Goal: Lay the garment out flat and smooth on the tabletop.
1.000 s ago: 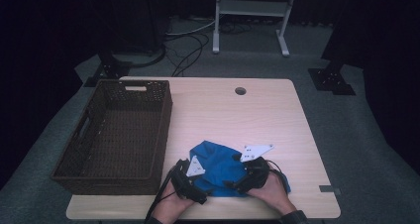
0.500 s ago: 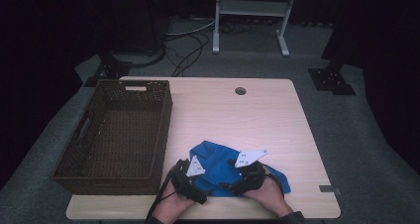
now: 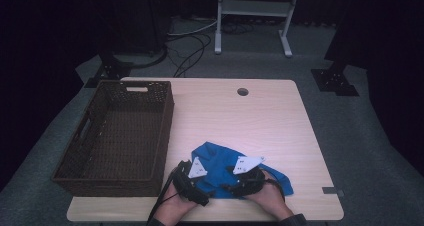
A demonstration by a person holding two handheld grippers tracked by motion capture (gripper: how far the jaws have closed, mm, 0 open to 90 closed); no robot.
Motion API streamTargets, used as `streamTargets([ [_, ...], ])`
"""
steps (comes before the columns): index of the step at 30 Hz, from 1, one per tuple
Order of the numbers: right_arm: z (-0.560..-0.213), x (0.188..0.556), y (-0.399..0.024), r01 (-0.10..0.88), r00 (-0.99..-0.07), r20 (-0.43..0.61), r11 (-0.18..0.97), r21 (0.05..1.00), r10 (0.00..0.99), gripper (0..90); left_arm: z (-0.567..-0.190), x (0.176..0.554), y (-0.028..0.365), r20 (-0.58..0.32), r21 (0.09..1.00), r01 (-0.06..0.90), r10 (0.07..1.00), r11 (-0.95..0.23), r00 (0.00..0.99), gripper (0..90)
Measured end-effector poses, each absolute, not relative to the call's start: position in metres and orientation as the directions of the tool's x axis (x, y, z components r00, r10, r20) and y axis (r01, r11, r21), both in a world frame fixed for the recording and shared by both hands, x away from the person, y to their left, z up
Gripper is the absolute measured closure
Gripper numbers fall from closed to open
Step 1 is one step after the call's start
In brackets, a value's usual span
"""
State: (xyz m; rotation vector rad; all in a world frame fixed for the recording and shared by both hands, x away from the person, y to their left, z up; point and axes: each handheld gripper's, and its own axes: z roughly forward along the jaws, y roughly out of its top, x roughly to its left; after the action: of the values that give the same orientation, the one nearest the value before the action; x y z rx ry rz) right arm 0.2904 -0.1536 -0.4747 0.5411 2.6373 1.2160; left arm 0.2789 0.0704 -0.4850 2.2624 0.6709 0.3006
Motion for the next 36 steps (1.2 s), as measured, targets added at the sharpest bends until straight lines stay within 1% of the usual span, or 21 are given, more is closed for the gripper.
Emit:
streamTargets([
  [5, -0.480, 0.286, -0.150, 0.222, -0.906, -0.075, 0.619, 0.754, 0.417, 43.9, -0.485, 0.279, 0.070, 0.012, 0.719, 0.375, 0.550, -0.586, 0.835, 0.4],
  [11, -0.480, 0.287, -0.154, 0.239, -0.887, -0.083, 0.607, 0.758, 0.454, 62.6, -0.485, 0.279, 0.070, 0.012, 0.719, 0.375, 0.550, -0.585, 0.835, 0.4],
  [14, -0.479, 0.290, -0.155, 0.250, -0.877, -0.085, 0.598, 0.761, 0.474, 74.2, -0.485, 0.279, 0.070, 0.010, 0.719, 0.377, 0.551, -0.584, 0.835, 0.4],
  [16, -0.479, 0.292, -0.156, 0.261, -0.873, -0.074, 0.589, 0.765, 0.482, 78.1, -0.485, 0.279, 0.070, 0.011, 0.719, 0.376, 0.551, -0.584, 0.835, 0.4],
  [22, -0.477, 0.295, -0.159, 0.289, -0.873, -0.030, 0.566, 0.772, 0.487, 79.8, -0.485, 0.279, 0.070, 0.012, 0.719, 0.374, 0.549, -0.586, 0.836, 0.4],
  [29, -0.472, 0.305, -0.165, 0.355, -0.877, 0.079, 0.528, 0.771, 0.475, 80.2, -0.485, 0.279, 0.070, 0.012, 0.719, 0.375, 0.550, -0.585, 0.835, 0.4],
  [32, -0.470, 0.305, -0.167, 0.350, -0.877, 0.077, 0.518, 0.780, 0.475, 80.2, -0.485, 0.279, 0.070, 0.012, 0.719, 0.375, 0.550, -0.585, 0.835, 0.4],
  [36, -0.466, 0.303, -0.167, 0.313, -0.877, 0.027, 0.529, 0.789, 0.479, 80.3, -0.485, 0.279, 0.070, 0.012, 0.720, 0.374, 0.550, -0.584, 0.835, 0.4],
])
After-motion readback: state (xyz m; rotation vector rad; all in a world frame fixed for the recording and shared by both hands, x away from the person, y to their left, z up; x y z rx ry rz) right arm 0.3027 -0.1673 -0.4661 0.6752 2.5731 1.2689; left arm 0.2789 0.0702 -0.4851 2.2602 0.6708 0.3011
